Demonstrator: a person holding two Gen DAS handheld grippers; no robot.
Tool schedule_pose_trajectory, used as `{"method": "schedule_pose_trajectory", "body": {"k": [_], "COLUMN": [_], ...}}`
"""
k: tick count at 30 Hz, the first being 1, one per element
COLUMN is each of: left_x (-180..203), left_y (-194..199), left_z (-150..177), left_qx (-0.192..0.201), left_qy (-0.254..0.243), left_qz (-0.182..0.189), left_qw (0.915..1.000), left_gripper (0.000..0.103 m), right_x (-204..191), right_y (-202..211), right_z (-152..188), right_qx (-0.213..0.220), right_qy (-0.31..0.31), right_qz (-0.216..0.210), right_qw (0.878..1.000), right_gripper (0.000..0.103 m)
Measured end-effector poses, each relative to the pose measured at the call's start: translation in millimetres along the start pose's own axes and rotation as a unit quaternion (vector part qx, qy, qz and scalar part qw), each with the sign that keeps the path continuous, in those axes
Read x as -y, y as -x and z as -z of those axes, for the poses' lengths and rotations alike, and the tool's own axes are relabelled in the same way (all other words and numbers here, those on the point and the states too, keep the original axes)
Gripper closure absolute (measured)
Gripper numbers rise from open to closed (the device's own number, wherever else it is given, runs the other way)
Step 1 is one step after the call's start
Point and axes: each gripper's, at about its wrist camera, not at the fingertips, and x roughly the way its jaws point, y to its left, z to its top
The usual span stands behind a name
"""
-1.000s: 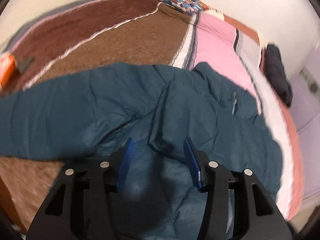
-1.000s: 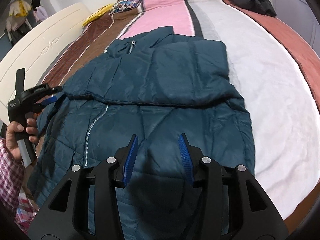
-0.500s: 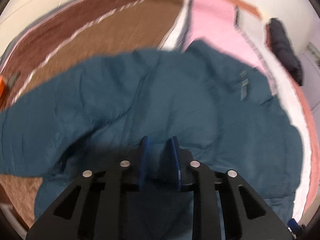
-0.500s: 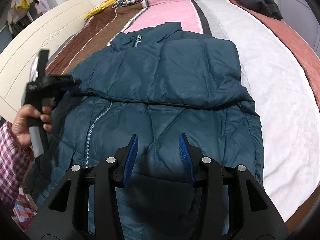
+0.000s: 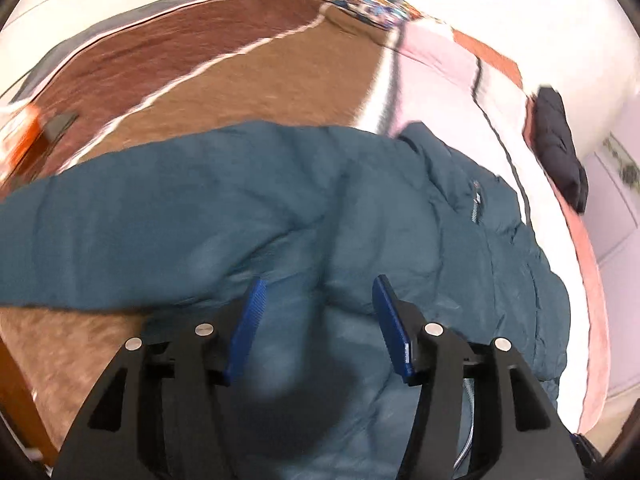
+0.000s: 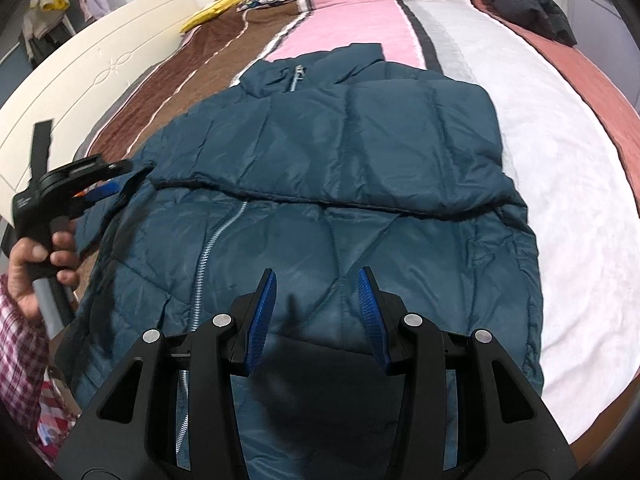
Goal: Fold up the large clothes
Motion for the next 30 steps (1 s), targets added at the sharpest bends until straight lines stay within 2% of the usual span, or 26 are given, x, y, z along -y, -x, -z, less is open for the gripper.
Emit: {"method": "schedule_pose_trajectory", "body": {"k": [6,10,12,14,17,23,26,30], "left_x": [-80,-141,-177,-209,-243,-275,-287,-293], "left_y": [31,44,47,47,44,34,25,16], "left_z": [6,16,22,27,33,32,32,28], "left_qx": [0.020,0.026,0.027,0.029,0.029,0.023,0.019,0.016], "left_qy": [0.079,0.156,0.218,0.280,0.343,0.385,0.410,0.427], "left_qz": [-0.050,-0.075,-0.069,-0.060,-0.054,-0.066,-0.055,-0.054], "left_qw": [0.9954,0.9847,0.9730,0.9576,0.9374,0.9205,0.9101,0.9026], "left_gripper": [0.046,0.045,0.045,0.045,0.044,0.044,0.044,0.044], "right_x": [-22,-38,-49,-57,-68,-80,-82,-82], "right_y": [-6,-12,-15,-17,-20,-26,-29,-30], "right_z": [1,2,2,2,3,3,3,2], "right_qx": [-0.009,-0.015,-0.019,-0.022,-0.025,-0.032,-0.035,-0.035], "right_qy": [0.018,0.032,0.044,0.056,0.069,0.082,0.084,0.083], "right_qz": [-0.010,-0.016,-0.019,-0.019,-0.020,-0.020,-0.019,-0.016], "right_qw": [1.000,0.999,0.999,0.998,0.997,0.996,0.996,0.996], "right_gripper": [0.060,0.060,0.060,0.060,0.060,0.060,0.060,0.060]}}
